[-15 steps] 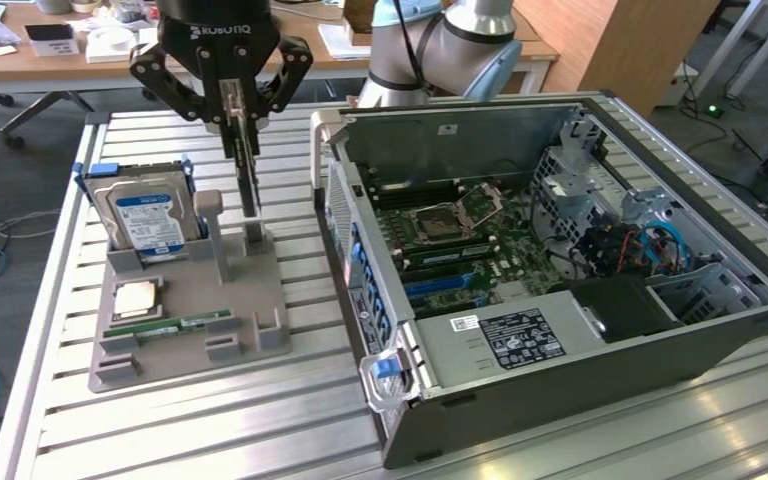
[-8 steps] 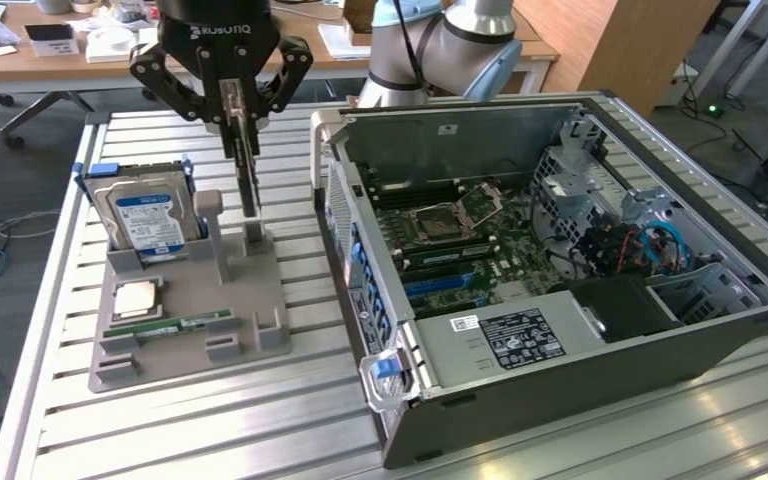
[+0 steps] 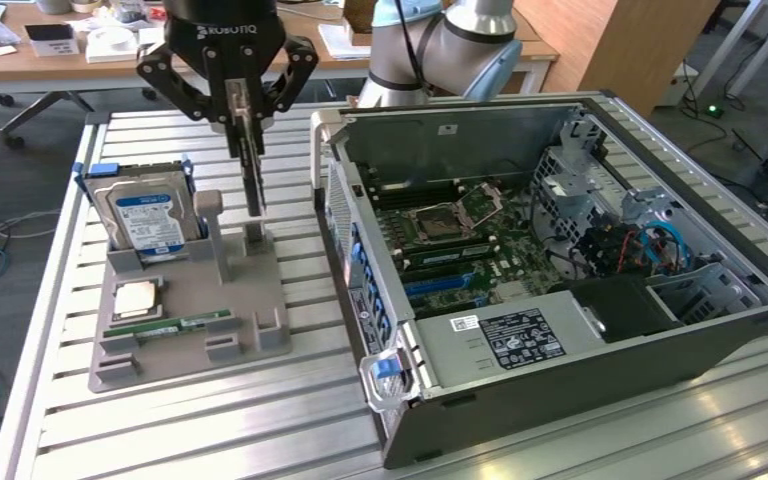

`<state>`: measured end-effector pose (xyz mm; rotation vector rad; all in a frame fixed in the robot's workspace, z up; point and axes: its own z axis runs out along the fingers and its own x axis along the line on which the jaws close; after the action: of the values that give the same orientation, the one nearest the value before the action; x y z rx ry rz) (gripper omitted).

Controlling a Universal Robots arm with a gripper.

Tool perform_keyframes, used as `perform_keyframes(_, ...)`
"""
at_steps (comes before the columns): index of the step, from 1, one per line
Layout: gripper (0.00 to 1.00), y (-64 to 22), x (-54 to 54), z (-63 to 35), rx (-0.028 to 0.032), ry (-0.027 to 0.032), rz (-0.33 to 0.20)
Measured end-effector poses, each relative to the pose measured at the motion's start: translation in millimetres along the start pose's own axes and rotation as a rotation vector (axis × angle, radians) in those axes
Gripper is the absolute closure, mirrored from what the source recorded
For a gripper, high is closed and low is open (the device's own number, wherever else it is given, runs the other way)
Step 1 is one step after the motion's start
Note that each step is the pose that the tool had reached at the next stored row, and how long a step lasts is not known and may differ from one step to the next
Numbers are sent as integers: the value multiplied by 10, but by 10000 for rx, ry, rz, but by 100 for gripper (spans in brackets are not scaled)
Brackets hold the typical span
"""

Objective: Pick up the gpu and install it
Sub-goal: 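Pick up the gpu and move the gpu toward the slot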

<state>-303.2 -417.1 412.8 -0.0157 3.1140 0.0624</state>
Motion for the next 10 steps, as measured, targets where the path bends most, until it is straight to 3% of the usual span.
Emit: perform_keyframes(10,74,-1,-136,4,0,1,0)
